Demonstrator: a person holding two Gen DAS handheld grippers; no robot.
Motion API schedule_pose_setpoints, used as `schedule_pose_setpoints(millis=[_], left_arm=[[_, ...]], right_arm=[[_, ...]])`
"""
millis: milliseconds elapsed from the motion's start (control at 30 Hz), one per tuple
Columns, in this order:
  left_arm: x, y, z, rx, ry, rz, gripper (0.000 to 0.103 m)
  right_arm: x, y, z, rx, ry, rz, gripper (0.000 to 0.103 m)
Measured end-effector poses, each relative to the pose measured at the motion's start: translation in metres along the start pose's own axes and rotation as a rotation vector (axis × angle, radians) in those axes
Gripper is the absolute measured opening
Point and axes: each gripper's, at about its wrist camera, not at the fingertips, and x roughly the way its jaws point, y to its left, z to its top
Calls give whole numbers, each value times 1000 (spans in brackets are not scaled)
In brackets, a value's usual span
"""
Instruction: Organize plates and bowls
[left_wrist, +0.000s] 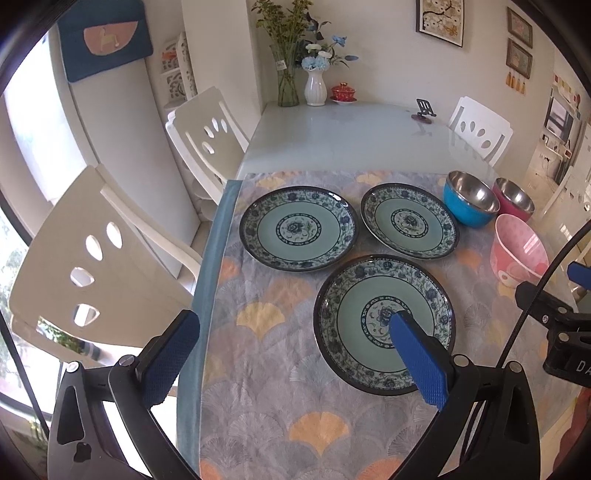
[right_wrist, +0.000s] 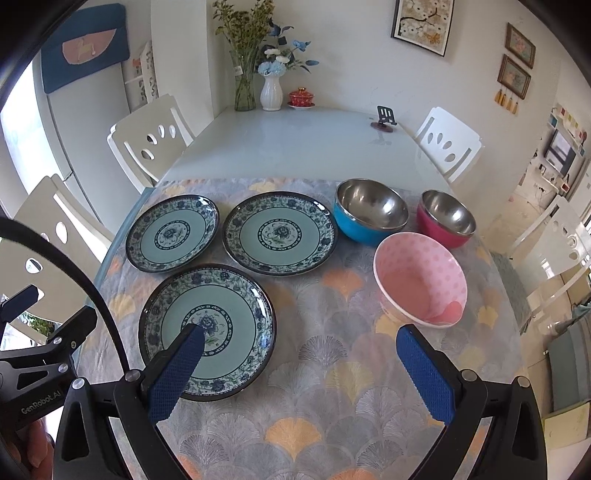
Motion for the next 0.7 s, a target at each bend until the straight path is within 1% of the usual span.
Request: schedule_pose_setpoints(millis=[167,433,600,700], left_arm=[[5,4,-2,-20,19,-13,103],[9,7,-2,-21,30,-15,103],[12,9,-2,-24,37,-19,103],[13,11,-2,-28,38,-21,103]], right_arm=[[4,5,0,-6,15,-4,103],[10,7,-2,6,34,17,103],[16,3,-1,39,54,51,103],[18,3,0,38,57,47,103]])
